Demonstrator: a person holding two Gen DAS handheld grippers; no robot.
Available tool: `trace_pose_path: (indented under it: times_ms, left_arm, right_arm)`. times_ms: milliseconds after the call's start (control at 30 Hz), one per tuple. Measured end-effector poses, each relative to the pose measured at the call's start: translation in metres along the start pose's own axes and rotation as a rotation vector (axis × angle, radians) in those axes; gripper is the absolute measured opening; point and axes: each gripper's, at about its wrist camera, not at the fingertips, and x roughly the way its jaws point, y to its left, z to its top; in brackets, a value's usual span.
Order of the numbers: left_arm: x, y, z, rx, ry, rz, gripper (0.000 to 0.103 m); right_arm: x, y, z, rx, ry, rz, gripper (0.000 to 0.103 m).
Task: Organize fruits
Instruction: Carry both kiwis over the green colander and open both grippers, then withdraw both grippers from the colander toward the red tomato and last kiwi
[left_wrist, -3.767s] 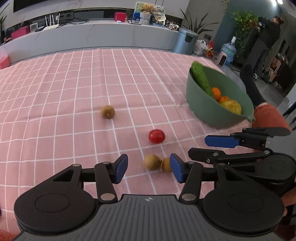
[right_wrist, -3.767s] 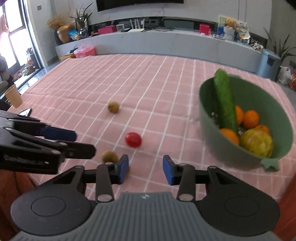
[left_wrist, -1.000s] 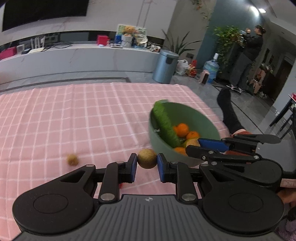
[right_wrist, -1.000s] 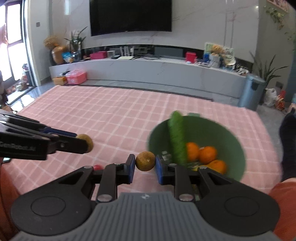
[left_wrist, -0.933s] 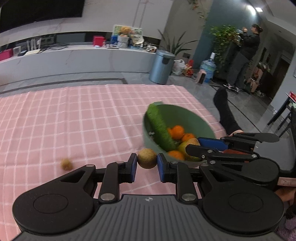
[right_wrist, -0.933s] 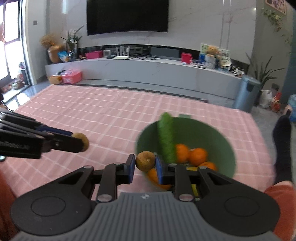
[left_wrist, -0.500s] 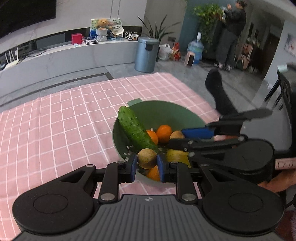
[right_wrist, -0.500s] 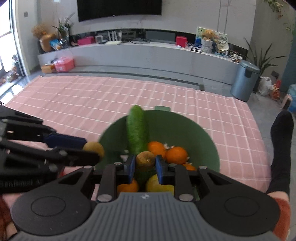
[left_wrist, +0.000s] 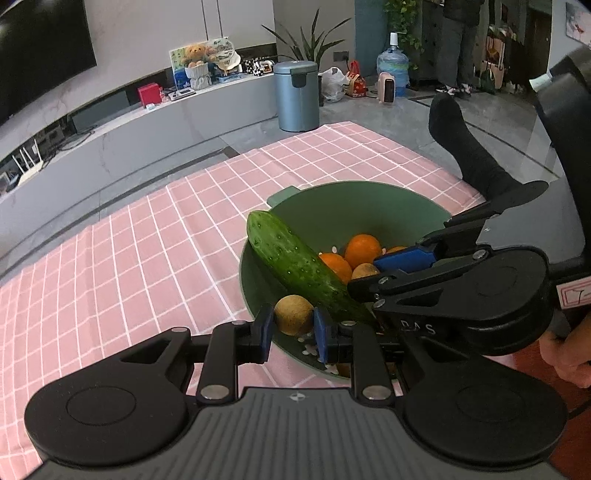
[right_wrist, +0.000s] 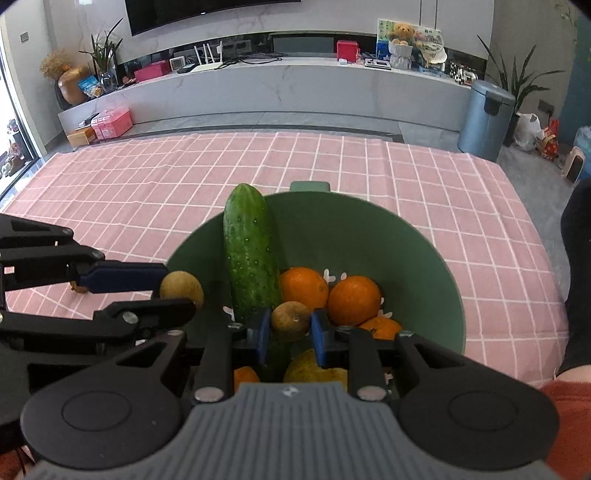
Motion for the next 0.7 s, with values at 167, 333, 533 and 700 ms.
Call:
trace_pose_path:
  times_ms: [167,333,533,700]
  left_arm:
    - [0.000,0.003,-0.002,-0.005,-0.009,-0.002,0.026]
    - [-0.001,0.008,0.001,-0.031,-0.021,-0.024,0.032]
    - [-0.011,0.015,-0.002,-0.076,-0.051,-0.052,0.040]
    - [-0.026,0.019,-0.005,-0.104,-0.085,-0.071,0.045]
  right_arm:
    - [0.001,0.000,0.000,0.001,0.003,0.000,0.021]
    - [-0.002,0.000,0.000,0.005,-0.011,-0.006,0.021]
    - [-0.012,0.000,-0.001,0.011,-0.047,-0.016,0.029]
    - [-0.025,0.006,-0.002,-0.008,-0.091,-0.039,0.036]
